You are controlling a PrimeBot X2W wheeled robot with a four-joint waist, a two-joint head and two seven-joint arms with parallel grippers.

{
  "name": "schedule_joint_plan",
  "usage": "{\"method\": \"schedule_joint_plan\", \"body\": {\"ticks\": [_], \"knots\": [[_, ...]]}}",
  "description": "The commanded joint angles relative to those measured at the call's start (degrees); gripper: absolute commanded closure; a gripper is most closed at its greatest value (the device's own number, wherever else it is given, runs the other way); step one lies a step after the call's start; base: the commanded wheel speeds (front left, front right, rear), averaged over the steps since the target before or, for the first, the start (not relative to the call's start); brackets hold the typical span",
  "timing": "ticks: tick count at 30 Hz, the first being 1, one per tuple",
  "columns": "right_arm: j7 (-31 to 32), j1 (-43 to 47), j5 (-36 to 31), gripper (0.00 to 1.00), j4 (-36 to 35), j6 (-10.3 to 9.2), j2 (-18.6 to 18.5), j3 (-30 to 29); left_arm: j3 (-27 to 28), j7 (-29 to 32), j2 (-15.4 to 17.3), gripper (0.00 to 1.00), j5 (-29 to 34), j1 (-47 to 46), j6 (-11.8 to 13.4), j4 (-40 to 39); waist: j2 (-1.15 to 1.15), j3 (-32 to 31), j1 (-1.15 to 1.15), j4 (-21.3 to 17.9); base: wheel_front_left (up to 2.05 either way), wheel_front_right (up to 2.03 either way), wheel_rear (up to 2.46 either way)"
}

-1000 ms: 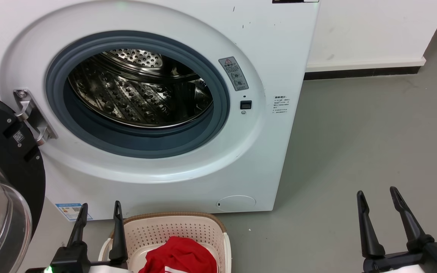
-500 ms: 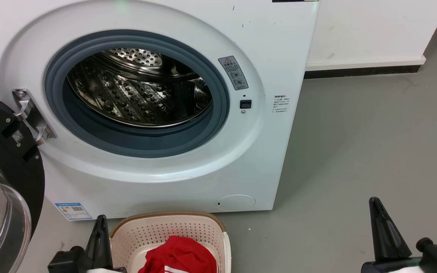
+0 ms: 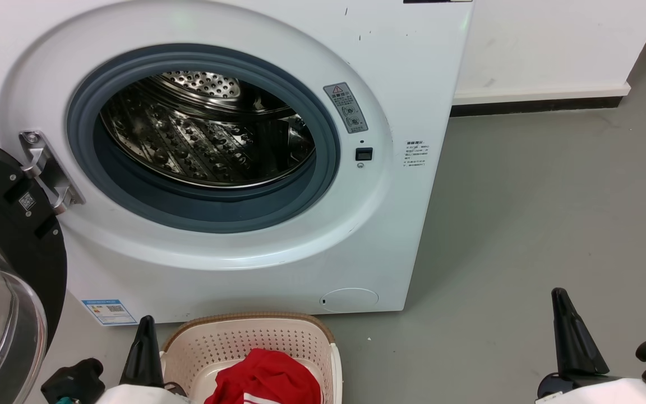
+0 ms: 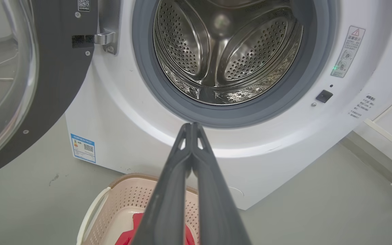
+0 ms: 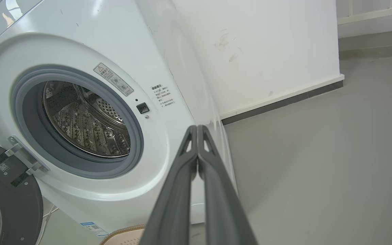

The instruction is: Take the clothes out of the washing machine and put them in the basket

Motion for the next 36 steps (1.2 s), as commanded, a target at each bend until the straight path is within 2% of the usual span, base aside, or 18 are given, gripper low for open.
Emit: {"method": "schedule_joint_plan", "body": {"ticks": [1, 12, 13, 36], "knots": [[0.40, -1.78, 2.54, 1.00, -0.24, -0.01, -0.55, -0.04, 0.20, 0.45, 0.11, 1.00, -2.35, -1.80, -0.30, -0.50, 0.00, 0.00, 0.00, 0.03, 0.00, 0.00, 0.00], [2.47, -3.69, 13.45, 1.00, 1.90, -0.01, -0.98, -0.23, 0.65, 2.93, 0.13, 1.00, -12.78, -3.36, -1.26, 0.68, 0.00, 0.00, 0.00, 0.28, 0.00, 0.00, 0.00], [3.01, -4.15, 16.16, 1.00, 2.44, -0.01, -1.07, -0.31, 0.77, 3.54, 0.13, 1.00, -15.41, -3.80, -1.49, 0.99, 0.00, 0.01, 0.00, 0.35, 0.00, 0.00, 0.00], [7.46, -7.82, 36.31, 1.00, 6.57, -0.01, -1.42, -1.27, 1.70, 8.32, 0.18, 1.00, -35.15, -6.87, -3.37, 3.33, 0.00, 0.02, 0.00, 0.95, 0.00, 0.00, 0.00]]}}
